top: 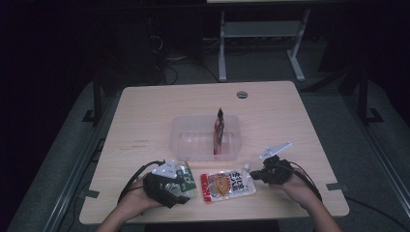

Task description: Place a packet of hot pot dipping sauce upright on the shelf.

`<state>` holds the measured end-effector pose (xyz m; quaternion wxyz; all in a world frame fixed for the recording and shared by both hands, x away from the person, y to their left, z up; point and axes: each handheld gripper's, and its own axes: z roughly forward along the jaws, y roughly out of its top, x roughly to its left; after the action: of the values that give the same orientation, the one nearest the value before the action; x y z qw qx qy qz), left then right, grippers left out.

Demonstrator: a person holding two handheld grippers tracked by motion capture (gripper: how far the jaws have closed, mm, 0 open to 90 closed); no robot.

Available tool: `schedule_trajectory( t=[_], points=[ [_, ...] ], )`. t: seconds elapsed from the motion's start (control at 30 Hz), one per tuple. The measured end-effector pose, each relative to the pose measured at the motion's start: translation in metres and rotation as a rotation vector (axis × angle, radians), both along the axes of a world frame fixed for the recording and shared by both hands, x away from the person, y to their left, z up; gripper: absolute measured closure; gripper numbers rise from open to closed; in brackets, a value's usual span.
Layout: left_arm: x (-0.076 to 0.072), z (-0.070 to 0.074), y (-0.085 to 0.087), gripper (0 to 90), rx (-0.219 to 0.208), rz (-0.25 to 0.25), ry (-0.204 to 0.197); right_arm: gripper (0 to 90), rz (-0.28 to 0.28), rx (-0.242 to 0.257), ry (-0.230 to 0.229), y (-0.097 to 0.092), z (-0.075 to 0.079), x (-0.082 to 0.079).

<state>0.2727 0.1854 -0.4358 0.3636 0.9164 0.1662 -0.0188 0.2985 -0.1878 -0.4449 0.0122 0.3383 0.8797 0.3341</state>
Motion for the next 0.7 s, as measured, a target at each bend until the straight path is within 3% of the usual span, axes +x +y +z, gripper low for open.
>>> schedule_trajectory(
  t=[0.2, 0.4, 0.53, 0.57, 0.7],
  points=[
    [0.005, 0.003, -0.028, 27.6, 0.008, -0.043, -0.026, 65.5, -0.054, 0.032, -0.002, -0.013, 0.006, -0.011],
    [0.011, -0.002, -0.066, 27.0, 0.038, -0.085, -0.056, 58.6, -0.095, 0.053, 0.003, -0.025, 0.005, -0.024],
    [0.015, -0.003, -0.077, 31.1, 0.04, -0.085, -0.062, 57.2, -0.107, 0.06, -0.002, -0.03, 0.005, -0.028],
    [0.016, -0.003, -0.078, 44.8, 0.036, -0.083, -0.066, 57.1, -0.108, 0.059, 0.0, -0.033, 0.005, -0.029],
    [0.02, -0.005, -0.076, 71.4, 0.076, -0.059, -0.065, 57.1, -0.109, 0.062, -0.005, -0.035, 0.004, -0.027]
  ],
)
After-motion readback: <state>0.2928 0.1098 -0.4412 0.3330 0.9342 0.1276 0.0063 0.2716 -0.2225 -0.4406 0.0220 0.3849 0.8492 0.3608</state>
